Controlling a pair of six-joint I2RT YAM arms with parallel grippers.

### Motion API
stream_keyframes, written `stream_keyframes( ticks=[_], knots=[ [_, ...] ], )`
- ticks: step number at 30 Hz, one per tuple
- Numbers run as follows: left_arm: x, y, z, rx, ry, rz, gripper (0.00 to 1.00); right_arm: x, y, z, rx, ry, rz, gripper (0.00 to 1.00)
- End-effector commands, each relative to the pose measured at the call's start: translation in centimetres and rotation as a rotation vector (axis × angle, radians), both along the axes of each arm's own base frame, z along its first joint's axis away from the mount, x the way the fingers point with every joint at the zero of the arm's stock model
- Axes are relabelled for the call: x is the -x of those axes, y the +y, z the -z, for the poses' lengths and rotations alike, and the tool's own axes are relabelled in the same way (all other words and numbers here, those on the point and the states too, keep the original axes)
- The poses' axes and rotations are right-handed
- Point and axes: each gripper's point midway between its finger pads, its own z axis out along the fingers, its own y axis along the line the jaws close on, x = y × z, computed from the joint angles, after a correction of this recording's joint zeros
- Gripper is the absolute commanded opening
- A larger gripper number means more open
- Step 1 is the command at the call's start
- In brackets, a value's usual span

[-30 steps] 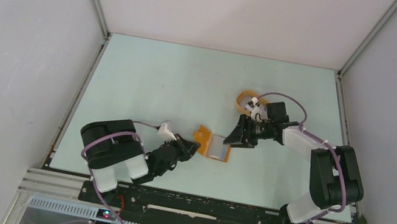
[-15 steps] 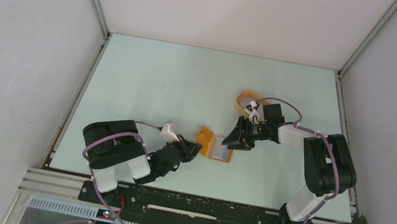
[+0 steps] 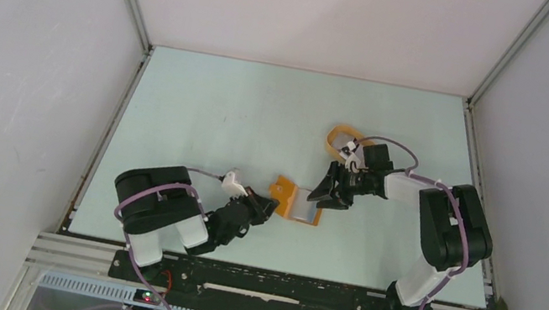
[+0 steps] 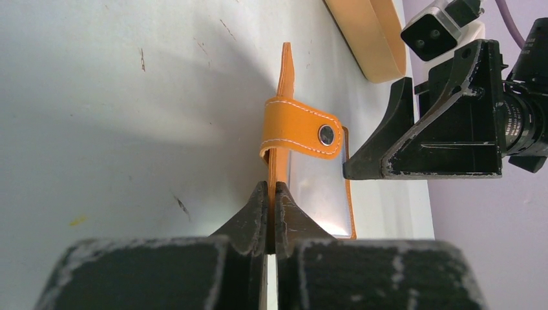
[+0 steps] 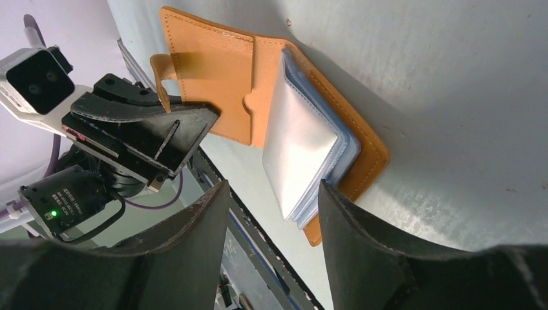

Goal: Put the credit cards into the card holder
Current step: Turn over the card slot in the card holder.

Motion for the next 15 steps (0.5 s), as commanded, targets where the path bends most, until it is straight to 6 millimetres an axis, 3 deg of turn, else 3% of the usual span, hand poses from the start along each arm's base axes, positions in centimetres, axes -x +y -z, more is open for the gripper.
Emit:
stream_keyframes(
  ticks=[1,15],
  knots=[
    [-0.7,-0.7,-0.5,0.011,-0.015,-0.022,0.03,-0.3,0.2,0.3,-0.004,0.043,0.018,0.61],
    [-0.3,-1.8,-0.4,0.008,-0.011,0.018,0.03,-0.7,0.7,-0.6,-0.093,0.088,0.014,0.59]
  ],
)
